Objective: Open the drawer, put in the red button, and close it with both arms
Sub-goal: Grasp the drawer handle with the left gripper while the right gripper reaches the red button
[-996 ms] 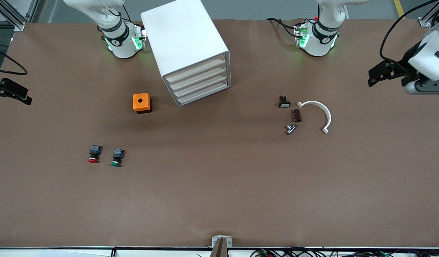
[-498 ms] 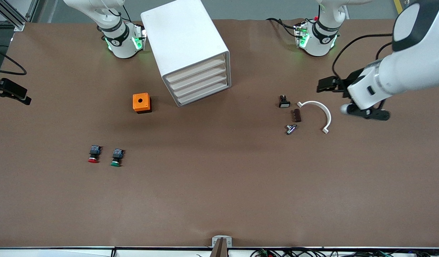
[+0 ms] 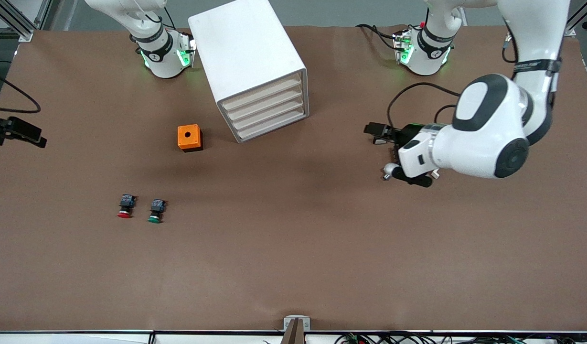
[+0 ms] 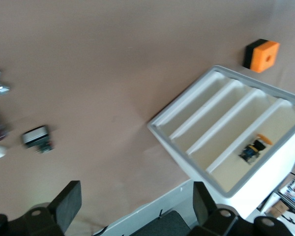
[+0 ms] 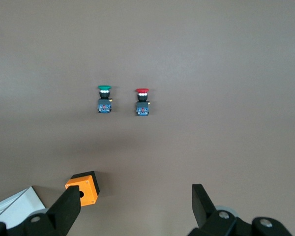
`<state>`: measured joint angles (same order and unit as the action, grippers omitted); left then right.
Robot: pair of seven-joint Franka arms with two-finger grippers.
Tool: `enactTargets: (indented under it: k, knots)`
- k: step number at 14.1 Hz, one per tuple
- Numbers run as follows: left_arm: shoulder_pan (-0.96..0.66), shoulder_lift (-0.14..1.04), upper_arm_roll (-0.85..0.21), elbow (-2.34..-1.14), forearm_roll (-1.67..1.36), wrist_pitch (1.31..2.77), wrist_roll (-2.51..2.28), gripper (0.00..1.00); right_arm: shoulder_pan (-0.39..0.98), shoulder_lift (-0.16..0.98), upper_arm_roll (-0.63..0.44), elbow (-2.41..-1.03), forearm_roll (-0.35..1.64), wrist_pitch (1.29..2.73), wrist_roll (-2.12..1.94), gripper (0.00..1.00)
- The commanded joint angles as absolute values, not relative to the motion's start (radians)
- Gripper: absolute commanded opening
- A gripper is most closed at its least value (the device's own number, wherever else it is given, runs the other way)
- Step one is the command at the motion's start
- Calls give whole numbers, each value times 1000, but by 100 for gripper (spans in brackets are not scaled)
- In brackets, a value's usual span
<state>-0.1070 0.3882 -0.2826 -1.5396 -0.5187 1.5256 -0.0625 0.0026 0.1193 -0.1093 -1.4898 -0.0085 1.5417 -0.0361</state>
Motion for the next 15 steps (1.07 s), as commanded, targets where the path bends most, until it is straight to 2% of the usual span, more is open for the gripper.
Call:
enactTargets:
  k: [1, 4, 7, 10, 15]
  knots:
    - [-159, 422, -284, -1534, -590, 1584, -48, 100, -5, 193, -97, -1471, -32, 1542, -40, 100]
    - [-209, 425, -290, -1623, -720, 1710, -25, 100, -3, 242, -97, -1471, -31, 1591, -40, 100]
    - [-206, 423, -350, -1736, -825, 1869, 133, 100, -12, 297, -95, -1482, -24, 1623, -48, 100]
    - [-218, 436, -368, -1816, -1003, 1943, 315, 100, -12, 337, -97, -1517, -26, 1650, -46, 100]
    - [-274, 486, -368, -1891, -1216, 2000, 550, 100, -38, 339, -95, -1725, -23, 1925, -48, 100]
